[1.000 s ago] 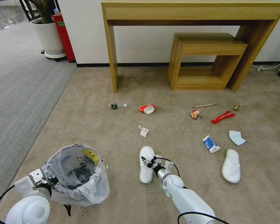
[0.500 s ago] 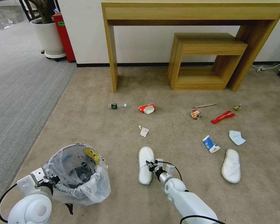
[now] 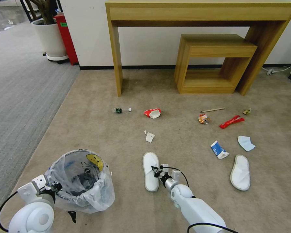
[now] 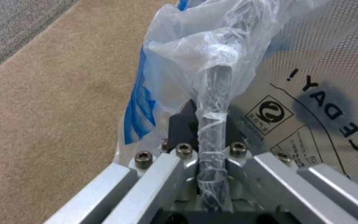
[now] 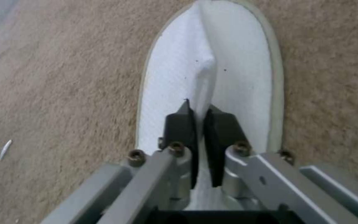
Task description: Pick up the trash bin and place the garbage on the floor into it.
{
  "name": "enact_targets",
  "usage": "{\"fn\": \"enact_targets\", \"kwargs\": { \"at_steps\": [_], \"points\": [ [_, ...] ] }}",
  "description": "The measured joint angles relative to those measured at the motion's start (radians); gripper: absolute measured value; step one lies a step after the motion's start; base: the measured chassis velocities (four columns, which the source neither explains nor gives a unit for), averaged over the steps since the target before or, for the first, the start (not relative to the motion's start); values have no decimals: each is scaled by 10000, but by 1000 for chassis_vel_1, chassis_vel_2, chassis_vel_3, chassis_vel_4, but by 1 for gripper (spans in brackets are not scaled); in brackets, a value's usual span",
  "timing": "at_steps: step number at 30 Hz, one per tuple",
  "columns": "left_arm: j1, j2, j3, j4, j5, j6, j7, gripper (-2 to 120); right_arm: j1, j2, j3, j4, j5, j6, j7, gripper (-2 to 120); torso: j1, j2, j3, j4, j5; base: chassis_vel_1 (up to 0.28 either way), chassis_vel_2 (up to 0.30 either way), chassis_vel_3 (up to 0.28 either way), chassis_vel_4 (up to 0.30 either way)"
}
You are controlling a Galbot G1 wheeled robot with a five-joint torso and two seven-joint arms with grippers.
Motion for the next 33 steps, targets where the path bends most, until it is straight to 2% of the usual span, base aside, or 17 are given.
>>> {"fn": "enact_targets", "kwargs": {
  "at_steps": [9, 14, 16, 17, 20, 21, 23, 24, 27, 29, 31, 33],
  "points": [
    [62, -14, -32, -48, 58, -16, 24, 1, -335, -375, 12, 723, 71, 462, -285, 0, 0, -2, 0, 1, 1, 0, 0, 0, 0],
    [63, -14, -33, -89, 60, -17, 29, 1, -607, -1032, 36, 1929, 291, 1202, -1049, 0, 0, -1, 0, 0, 2, 0, 0, 0, 0],
    [74, -35, 3, -135, 64, -18, 29, 1, -750, -1544, 41, 2985, 641, 1498, -1424, 0, 0, -1, 0, -2, 2, 0, 0, 0, 0],
    [74, -35, 3, -135, 64, -18, 29, 1, -750, -1544, 41, 2985, 641, 1498, -1424, 0, 0, -1, 0, -2, 2, 0, 0, 0, 0],
    [123, -64, 64, -242, 95, -3, 36, 1, -798, -2536, 99, 4715, 1203, 1805, -1991, 0, 0, -1, 1, -1, 0, 0, 0, 0, 0],
    [123, -64, 64, -242, 95, -3, 36, 1, -798, -2536, 99, 4715, 1203, 1805, -1991, 0, 0, -1, 1, -1, 0, 0, 0, 0, 0],
    [189, -69, 96, -367, 102, 13, 43, 1, -706, -3216, 57, 5888, 1630, 1962, -2273, 0, -1, -1, -1, -1, 0, 0, 0, 0, 0],
    [189, -69, 96, -367, 102, 13, 43, 1, -706, -3216, 57, 5888, 1630, 1962, -2273, 0, -1, -1, -1, -1, 0, 0, 0, 0, 0],
    [335, -22, 146, -616, 100, 48, 56, 1, -357, -3902, -121, 7386, 2124, 2156, -2671, 0, 0, -1, -1, 2, 2, 0, 0, 0, 0],
    [369, -7, 155, -675, 98, 60, 56, 1, -277, -4035, -180, 7689, 2252, 2162, -2733, 0, 0, -1, 0, 1, -1, 0, 0, 0, 0],
    [497, 39, 181, -895, 83, 111, 65, 1, 43, -4408, -517, 8835, 2676, 2164, -2896, 0, 0, -1, -1, 0, 3, 0, 0, 0, 0],
    [531, 45, 184, -945, 84, 118, 64, 1, 162, -4503, -649, 9104, 2779, 2169, -2956, 0, 0, -1, -1, 0, 1, 0, 0, 0, 0]
  ]
}}
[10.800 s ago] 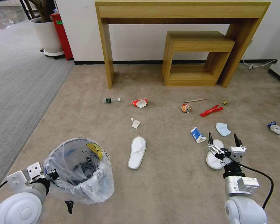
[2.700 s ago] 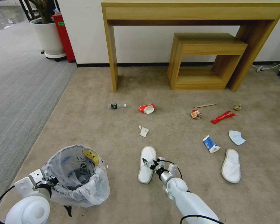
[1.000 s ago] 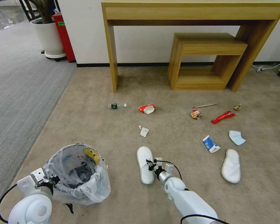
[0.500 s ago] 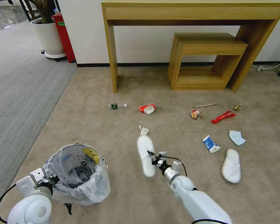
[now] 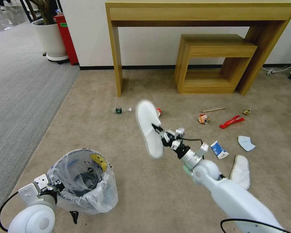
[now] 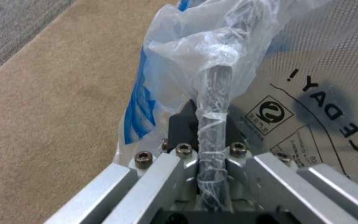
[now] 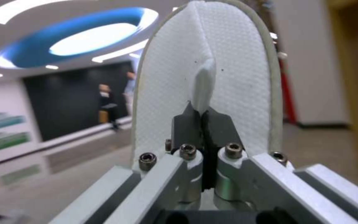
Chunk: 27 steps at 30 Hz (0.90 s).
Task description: Pick up the trash bin and place the garbage on the floor into it.
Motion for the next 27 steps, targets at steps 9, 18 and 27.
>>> {"fn": "enact_targets", "kwargs": {
  "at_steps": [9, 18, 27],
  "points": [
    [343, -96, 27, -542, 42, 69, 11, 1, 1399, -203, -1769, 1171, 708, 126, -494, 0, 0, 0, 0, 0, -2, 0, 0, 0, 0],
    [719, -243, -9, -1056, 76, 101, 55, 1, 2851, 712, -3762, -3, 772, 435, -598, 0, 0, 0, 1, -1, -3, 0, 0, 0, 0],
    [933, -267, -87, -1307, 109, 104, 115, 1, 3869, 2470, -4958, -1297, 767, 618, -628, 0, 0, 0, 1, 3, -4, 0, 0, 0, 0]
  ]
}}
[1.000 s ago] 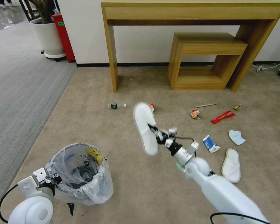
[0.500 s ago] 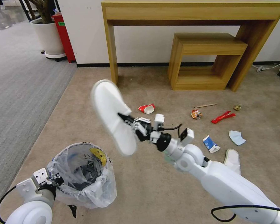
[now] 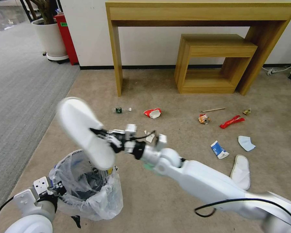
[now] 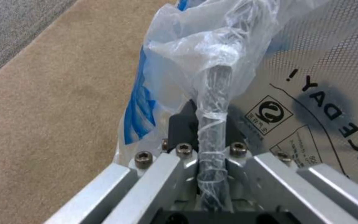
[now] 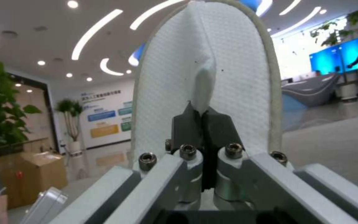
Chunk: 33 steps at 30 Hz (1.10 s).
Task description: Pick up the trash bin and place the garbage on the floor into it.
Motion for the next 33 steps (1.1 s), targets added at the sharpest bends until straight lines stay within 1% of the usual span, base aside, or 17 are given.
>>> {"fn": "enact_targets", "kwargs": {
  "at_steps": [2, 6, 14, 18, 24, 33],
  "points": [
    [29, 0, -5, -47, 0, 0, 8, 1, 98, 159, -229, -203, 8, 17, -105, 0, 0, 0, 0, -4, 1, 0, 0, 0, 0],
    [42, -25, 14, -130, 0, 7, 14, 1, 114, 168, -487, -405, -58, 53, -282, 0, 0, 0, 0, -5, 3, 0, 0, 0, 0],
    [158, -30, 52, -329, -79, 86, 18, 1, 37, 220, -717, -813, -369, 162, -388, 0, 0, 0, 0, -2, 3, 0, 0, 0, 0],
    [179, 106, 20, -366, -171, 110, 18, 1, -49, 267, -761, -898, -481, 218, -392, 0, 0, 0, -1, -4, 3, 0, 0, 0, 0],
    [164, 140, 14, -334, -188, 112, 18, 1, -59, 360, -870, -1014, -658, 259, -370, 0, 0, 0, -1, -3, 3, 0, 0, 0, 0],
    [78, 141, 48, -323, -273, 113, 19, 1, -81, 585, -1165, -1633, -1183, 461, -200, 0, 0, 0, 0, -3, 3, 0, 0, 0, 0]
  ]
}}
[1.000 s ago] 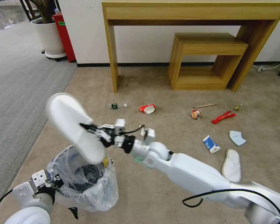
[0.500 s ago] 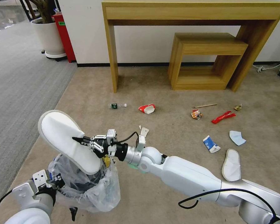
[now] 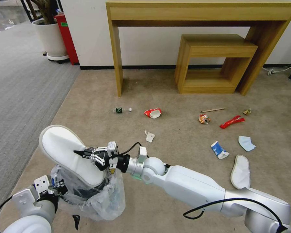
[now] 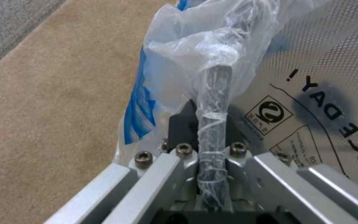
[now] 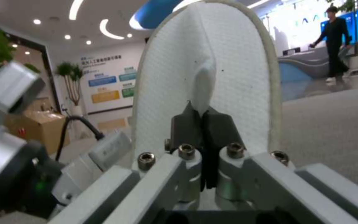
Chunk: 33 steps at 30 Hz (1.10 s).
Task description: Pick up the trash bin and place the garbage on the floor into it.
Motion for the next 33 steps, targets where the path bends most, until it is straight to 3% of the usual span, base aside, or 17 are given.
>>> {"fn": "enact_targets", "kwargs": {
  "at_steps": [7, 16, 26, 33],
  "points": [
    [0, 12, 48, -103, -78, 2, 4, 1, 110, 372, -172, -554, -216, 192, 44, 23, 0, 0, -1, 0, 0, 0, 0, 0, 0],
    [-17, 42, 46, -144, -120, 6, 7, 1, 325, 630, -281, -797, -271, 306, 123, 18, 0, 0, 0, 0, 0, 0, 0, 0, 0],
    [-183, 245, -247, -37, -473, 24, -146, 1, 369, -43, -186, -134, -152, 59, 164, 26, 0, 0, -1, -1, 2, 0, 0, 0, 0],
    [-201, 232, -248, 43, -444, 21, -139, 1, 89, -724, 91, 467, 103, -245, 1174, 35, 0, 0, 0, -1, 2, 0, 0, 0, 0]
  ]
}}
